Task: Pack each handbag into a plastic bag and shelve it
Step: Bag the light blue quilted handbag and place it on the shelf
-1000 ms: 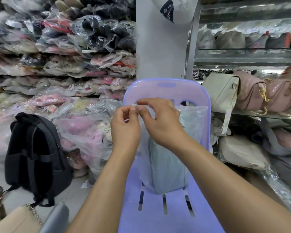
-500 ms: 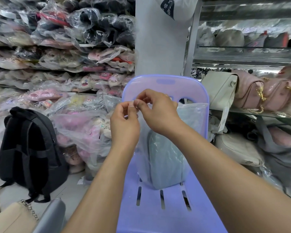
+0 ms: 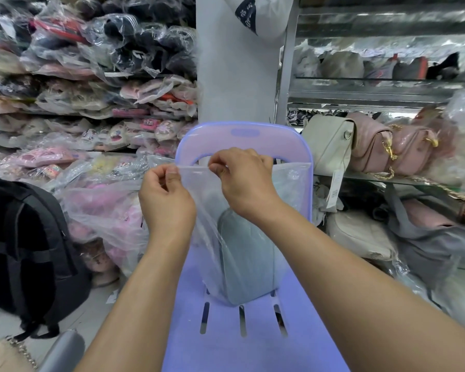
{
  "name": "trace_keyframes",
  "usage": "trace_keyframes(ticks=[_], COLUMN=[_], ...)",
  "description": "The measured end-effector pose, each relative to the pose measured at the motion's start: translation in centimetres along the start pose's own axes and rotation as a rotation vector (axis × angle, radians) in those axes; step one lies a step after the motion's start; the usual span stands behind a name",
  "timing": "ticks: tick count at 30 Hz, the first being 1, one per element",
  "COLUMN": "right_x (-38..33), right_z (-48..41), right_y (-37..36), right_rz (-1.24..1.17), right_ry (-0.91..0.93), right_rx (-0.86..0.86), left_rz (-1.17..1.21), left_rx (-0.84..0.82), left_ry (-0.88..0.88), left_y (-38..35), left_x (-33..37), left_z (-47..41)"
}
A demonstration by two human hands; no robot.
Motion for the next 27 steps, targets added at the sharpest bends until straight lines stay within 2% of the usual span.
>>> trace_keyframes(ticks=[8, 16, 19, 23, 27], right_x=[7.2, 12.7, 14.2, 14.6, 14.5], right_z=[1.0, 1.4, 1.7, 2.2, 2.7], right_y=[2.3, 6.0, 7.3, 8.1, 7.7], right_rz=[0.245, 0.351, 0.345, 0.352, 0.128], right_ry=[-0.162, -0.315, -0.398, -0.422, -0.444], right_rx=[0.068, 0.140, 0.182, 0.226, 0.206], left_rz=[0.021, 0.000, -0.002, -0.008, 0.015], left_rx=[0.113, 0.163, 0.166, 0.149, 0.155], left_ry=[0.072, 0.077, 0.079, 0.035, 0.061], left_y=[0.6, 0.3, 0.2, -0.3, -0.2], left_x=[-0.9, -1.1, -1.0, -0.4, -0.7], left_z=[0.5, 0.6, 0.7, 1.1, 1.0])
Point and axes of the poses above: each hand's wrist, its own z-axis away from the middle knuckle, its own y-axis out of the back of the hand, x = y × z, the point moved 5 cm from there along -z, towards the middle knuckle, and after that the axes turned 3 degrees about -y, right-handed, at the moved point
